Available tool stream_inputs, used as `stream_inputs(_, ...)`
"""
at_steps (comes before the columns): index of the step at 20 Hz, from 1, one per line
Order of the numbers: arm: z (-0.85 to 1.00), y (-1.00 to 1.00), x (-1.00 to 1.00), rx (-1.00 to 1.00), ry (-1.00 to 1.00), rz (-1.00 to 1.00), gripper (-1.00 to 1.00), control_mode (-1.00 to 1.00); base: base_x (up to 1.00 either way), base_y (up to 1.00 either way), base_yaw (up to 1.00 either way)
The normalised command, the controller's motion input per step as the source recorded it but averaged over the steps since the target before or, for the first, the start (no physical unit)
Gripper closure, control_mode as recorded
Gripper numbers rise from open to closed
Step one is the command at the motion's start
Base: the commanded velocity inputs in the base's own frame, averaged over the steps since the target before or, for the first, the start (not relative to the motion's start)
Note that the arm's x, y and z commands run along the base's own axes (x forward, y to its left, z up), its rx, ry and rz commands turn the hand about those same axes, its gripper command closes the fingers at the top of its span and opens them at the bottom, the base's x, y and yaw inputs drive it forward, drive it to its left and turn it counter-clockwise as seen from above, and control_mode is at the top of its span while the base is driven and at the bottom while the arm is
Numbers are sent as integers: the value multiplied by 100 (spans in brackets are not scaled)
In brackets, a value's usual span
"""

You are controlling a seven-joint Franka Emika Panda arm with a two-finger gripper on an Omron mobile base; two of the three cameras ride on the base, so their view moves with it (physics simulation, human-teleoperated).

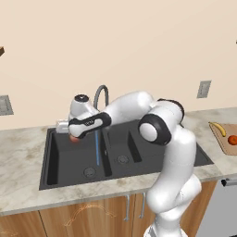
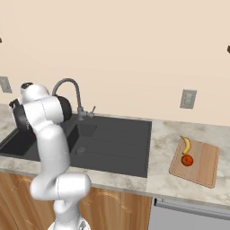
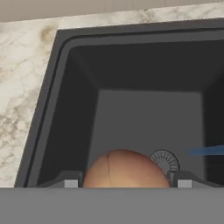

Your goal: Pick the peach, apple, banana from the sink and place them on the cutting board to airdry. Then turn off the sink faucet.

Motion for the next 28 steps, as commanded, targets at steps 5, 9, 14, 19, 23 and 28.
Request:
stream_inputs(5, 67, 2, -21, 0, -4, 5, 100, -100, 0, 0, 0)
stream_inputs(9, 67, 0, -24, 0, -3, 4, 100, -100, 0, 0, 0)
stream_inputs(14, 61, 0, -35, 0, -6, 4, 100, -100, 0, 0, 0)
stream_inputs(19, 50, -21, -45, 0, -14, 2, 100, -100, 0, 0, 0)
stream_inputs(23, 48, -40, -45, 0, -11, 0, 100, -100, 0, 0, 0)
stream_inputs(28, 55, -45, -56, 0, -6, 0, 100, -100, 0, 0, 0)
